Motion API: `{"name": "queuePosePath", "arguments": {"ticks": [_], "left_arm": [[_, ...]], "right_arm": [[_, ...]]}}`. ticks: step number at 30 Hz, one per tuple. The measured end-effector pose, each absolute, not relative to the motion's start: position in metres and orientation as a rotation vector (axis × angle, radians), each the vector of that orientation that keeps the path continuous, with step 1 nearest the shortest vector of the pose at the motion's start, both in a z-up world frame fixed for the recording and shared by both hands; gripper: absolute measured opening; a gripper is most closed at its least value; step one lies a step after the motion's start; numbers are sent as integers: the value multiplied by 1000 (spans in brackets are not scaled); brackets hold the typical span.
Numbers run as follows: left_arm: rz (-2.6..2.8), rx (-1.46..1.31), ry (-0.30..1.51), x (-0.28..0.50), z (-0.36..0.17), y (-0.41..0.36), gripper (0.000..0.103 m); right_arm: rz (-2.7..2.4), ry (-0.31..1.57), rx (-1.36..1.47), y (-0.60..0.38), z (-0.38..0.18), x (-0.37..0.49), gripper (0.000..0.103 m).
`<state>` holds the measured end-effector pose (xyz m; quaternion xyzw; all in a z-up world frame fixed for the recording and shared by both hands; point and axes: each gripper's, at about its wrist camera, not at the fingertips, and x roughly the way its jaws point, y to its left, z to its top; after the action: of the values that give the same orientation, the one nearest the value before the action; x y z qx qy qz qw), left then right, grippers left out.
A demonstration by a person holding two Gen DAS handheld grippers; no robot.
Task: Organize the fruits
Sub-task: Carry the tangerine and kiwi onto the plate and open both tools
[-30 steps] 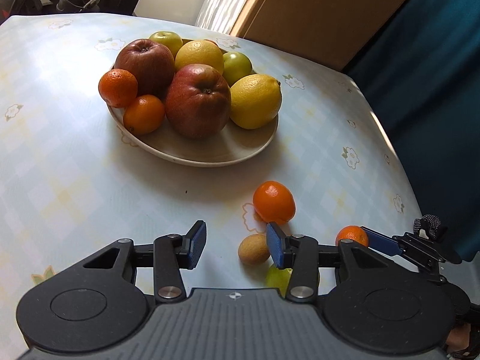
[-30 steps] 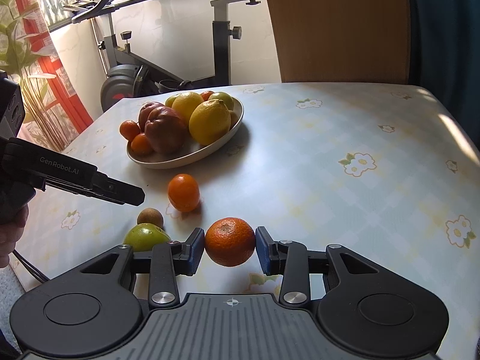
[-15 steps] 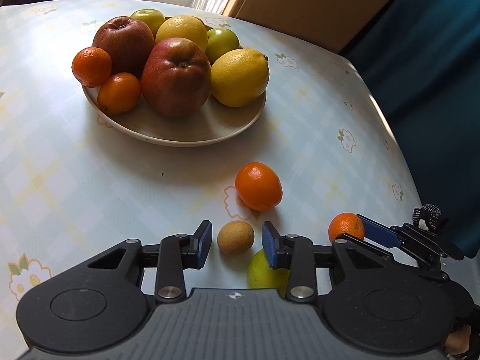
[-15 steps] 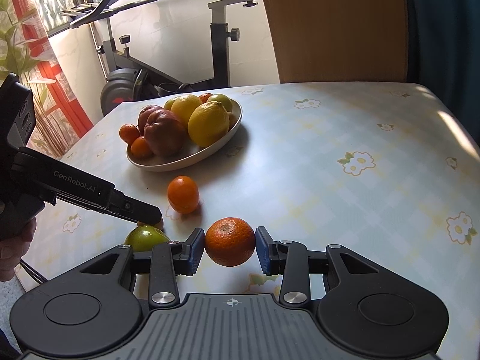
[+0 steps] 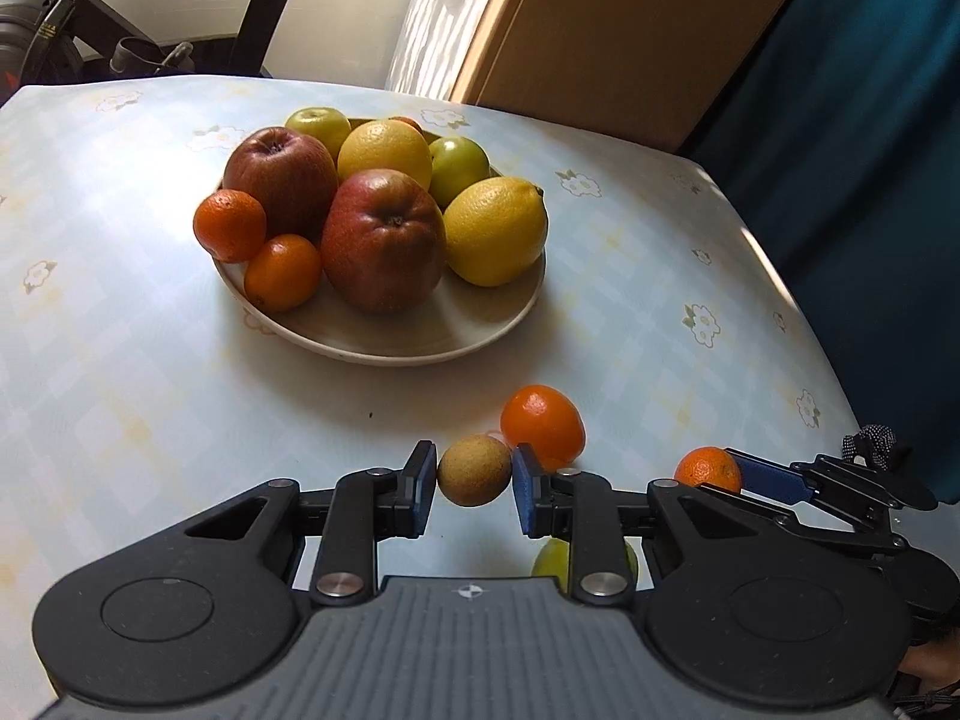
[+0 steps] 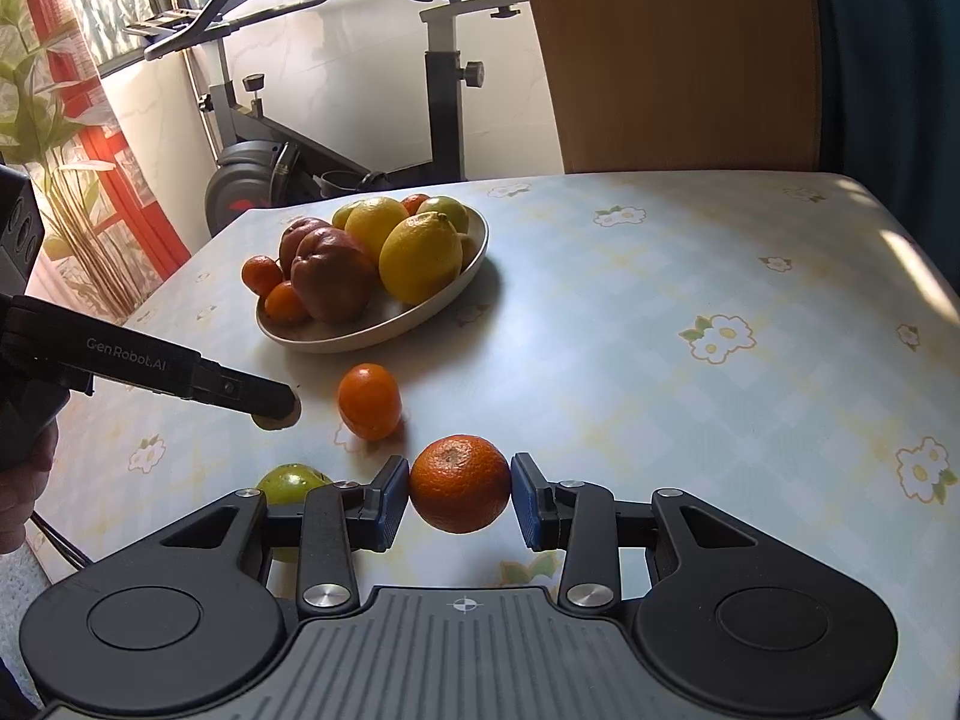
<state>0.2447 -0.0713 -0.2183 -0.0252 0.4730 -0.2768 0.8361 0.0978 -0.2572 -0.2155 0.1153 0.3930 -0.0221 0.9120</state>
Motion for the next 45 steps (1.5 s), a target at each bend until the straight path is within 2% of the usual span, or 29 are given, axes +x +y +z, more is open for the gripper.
{"name": "queuePosePath", "arguments": {"ticks": [8,17,22,37,45], "left_arm": [[-514,-26,896,269,-190,-47,29],[-459,5,904,305,-196,-46,29],[-463,6,916,311,-200,-46,29],[-464,-55,933,322,-206,-36,29],[-474,-79,930,321,-204,-35,30]], "right_arm": [[32,789,176,-248,-203,134,34],[174,811,65,-212,-200,204,34],[202,839,103,-202,-206,232,34],[212,870,174,-186,-223,259,35],[197,862,182,-188,-221,256,41]]}}
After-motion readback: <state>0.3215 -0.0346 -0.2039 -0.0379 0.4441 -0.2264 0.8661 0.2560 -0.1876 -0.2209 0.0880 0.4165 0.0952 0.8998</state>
